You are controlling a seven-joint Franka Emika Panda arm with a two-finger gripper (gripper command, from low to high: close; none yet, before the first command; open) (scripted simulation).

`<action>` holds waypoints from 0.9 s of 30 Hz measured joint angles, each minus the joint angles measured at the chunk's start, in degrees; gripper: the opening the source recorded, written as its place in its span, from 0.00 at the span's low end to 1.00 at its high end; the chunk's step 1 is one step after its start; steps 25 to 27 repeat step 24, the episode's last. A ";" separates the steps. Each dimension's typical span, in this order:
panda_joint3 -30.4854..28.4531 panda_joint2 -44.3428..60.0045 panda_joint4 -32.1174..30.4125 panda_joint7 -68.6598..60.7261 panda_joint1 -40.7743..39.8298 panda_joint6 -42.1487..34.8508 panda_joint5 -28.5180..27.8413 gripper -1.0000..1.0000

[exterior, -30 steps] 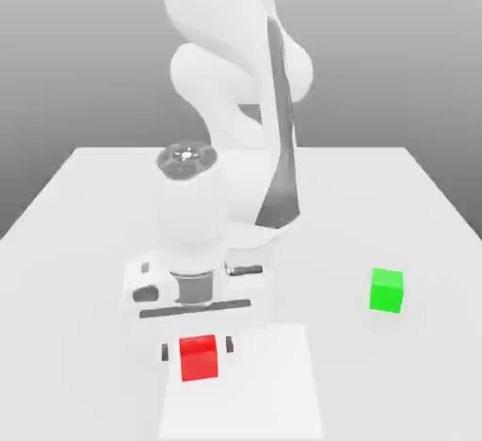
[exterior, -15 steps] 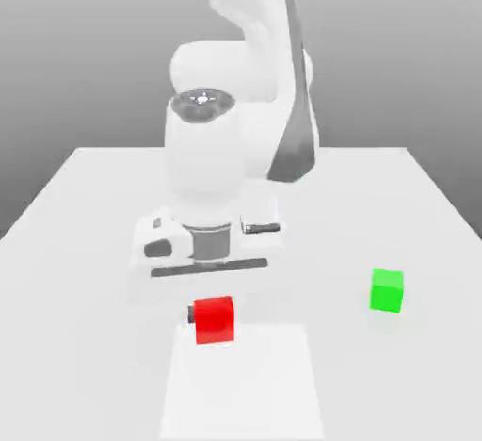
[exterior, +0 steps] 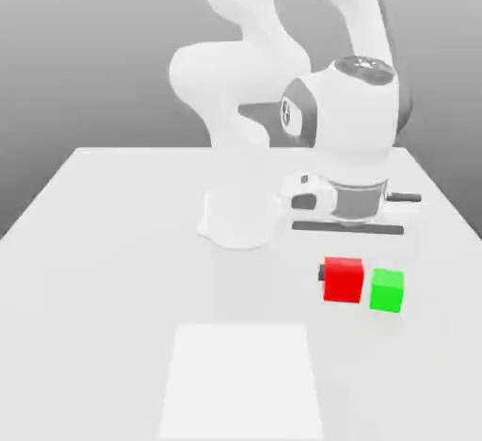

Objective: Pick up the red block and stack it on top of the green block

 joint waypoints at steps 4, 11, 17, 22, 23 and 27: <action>4.68 -2.56 -1.31 9.18 4.13 -0.98 3.68 0.00; 12.30 -4.01 -2.94 23.57 7.60 -0.69 5.74 0.00; 15.77 3.82 -2.71 33.56 0.84 5.57 -7.84 0.00; 15.48 9.80 -2.55 38.26 -1.03 11.18 -14.61 0.00; 15.67 10.77 -2.58 38.10 -1.18 12.41 -14.39 0.00; 15.95 11.45 -2.62 37.74 -0.94 13.33 -13.90 1.00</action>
